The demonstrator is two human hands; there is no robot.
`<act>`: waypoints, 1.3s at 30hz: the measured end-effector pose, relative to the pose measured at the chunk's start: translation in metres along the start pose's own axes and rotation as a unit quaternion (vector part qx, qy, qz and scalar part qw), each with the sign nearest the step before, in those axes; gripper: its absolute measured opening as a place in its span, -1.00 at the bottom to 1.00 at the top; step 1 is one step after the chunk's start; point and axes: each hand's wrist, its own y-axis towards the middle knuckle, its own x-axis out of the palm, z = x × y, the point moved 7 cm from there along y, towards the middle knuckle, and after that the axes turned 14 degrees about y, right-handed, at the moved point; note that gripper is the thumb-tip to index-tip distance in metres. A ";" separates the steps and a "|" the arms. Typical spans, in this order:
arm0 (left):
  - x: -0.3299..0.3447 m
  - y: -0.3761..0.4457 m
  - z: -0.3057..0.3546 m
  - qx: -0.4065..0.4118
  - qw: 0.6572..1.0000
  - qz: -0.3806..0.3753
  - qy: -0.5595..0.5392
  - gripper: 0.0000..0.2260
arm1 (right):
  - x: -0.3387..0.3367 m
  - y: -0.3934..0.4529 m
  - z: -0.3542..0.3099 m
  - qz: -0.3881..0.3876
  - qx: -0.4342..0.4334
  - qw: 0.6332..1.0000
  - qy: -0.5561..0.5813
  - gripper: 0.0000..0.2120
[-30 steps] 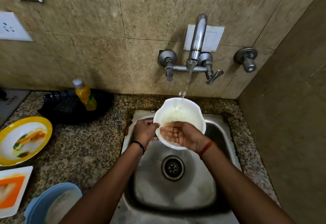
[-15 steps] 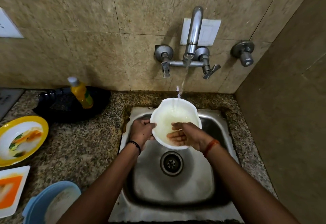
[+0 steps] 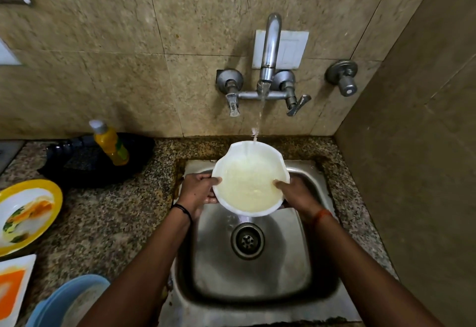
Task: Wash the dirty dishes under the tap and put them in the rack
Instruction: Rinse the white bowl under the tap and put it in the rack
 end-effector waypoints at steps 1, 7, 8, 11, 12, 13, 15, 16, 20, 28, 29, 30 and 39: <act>0.003 -0.001 -0.002 -0.015 1.000 -0.018 -0.006 -0.77 | 0.000 -0.001 -0.004 -0.001 -0.007 1.000 -0.002 -0.75; 0.024 -0.013 -0.025 -0.143 0.981 -0.134 -0.004 -0.82 | 0.005 -0.002 -0.034 -0.037 0.024 0.998 -0.054 -0.72; 0.024 -0.015 -0.024 -0.143 0.980 -0.136 -0.003 -0.84 | 0.005 -0.002 -0.032 -0.044 0.042 0.997 -0.054 -0.70; 0.017 -0.015 -0.010 -0.103 0.989 -0.102 0.006 -0.87 | 0.004 0.003 -0.017 -0.053 0.090 0.994 -0.035 -0.70; 0.011 -0.014 -0.002 -0.078 0.994 -0.074 0.017 -0.86 | 0.004 0.004 -0.009 -0.053 0.104 0.993 -0.020 -0.72; 0.005 -0.011 0.005 -0.055 0.997 -0.042 0.037 -0.89 | 0.005 0.005 0.000 -0.055 0.116 0.992 -0.002 -0.74; -0.007 -0.005 0.019 -0.006 0.994 0.030 0.106 -0.97 | 0.011 0.005 0.017 -0.067 0.131 0.988 0.042 -0.75; -0.013 -0.001 0.026 0.038 0.984 0.067 0.160 -0.93 | 0.015 0.004 0.024 -0.077 0.136 0.986 0.063 -0.75; -0.019 -0.004 0.047 0.206 0.901 0.136 0.357 -0.69 | 0.028 0.004 0.033 -0.088 0.107 0.978 0.154 -0.76; 0.005 0.004 -0.027 -0.025 0.999 -0.020 -0.004 -0.74 | 0.003 0.003 -0.012 0.029 -0.226 0.973 0.026 -0.74; 0.014 0.000 -0.032 -0.068 0.994 -0.070 -0.048 -0.66 | 0.001 -0.001 -0.018 0.023 -0.262 0.965 0.009 -0.73; 0.022 -0.003 -0.035 -0.102 0.983 -0.115 -0.100 -0.55 | 0.000 -0.006 -0.023 0.017 -0.292 0.956 -0.004 -0.72; 0.035 0.006 -0.007 -0.099 0.934 -0.124 -0.320 -0.81 | 0.003 -0.032 -0.054 -0.025 -0.463 0.870 -0.168 -0.27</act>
